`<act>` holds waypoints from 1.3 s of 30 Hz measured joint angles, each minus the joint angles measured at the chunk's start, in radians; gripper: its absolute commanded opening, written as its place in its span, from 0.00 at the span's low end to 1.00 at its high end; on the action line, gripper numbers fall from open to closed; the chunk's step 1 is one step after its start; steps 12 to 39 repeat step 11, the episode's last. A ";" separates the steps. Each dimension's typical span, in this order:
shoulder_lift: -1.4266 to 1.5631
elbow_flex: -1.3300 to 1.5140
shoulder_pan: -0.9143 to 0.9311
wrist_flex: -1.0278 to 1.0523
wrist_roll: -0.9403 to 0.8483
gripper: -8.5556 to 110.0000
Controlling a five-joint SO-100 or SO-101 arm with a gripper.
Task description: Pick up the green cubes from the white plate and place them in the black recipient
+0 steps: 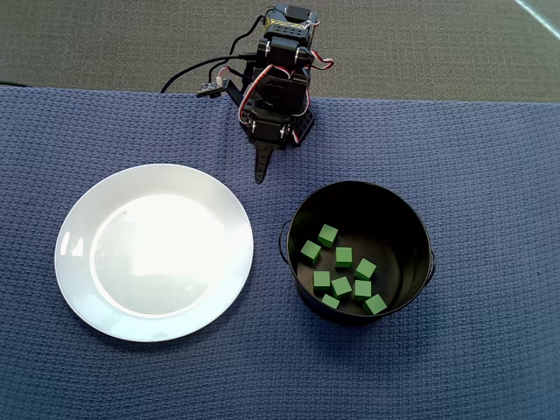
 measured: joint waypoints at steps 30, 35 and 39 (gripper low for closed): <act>0.018 0.020 0.005 0.008 -0.011 0.07; 0.018 0.020 0.005 0.008 -0.011 0.07; 0.018 0.020 0.005 0.008 -0.011 0.07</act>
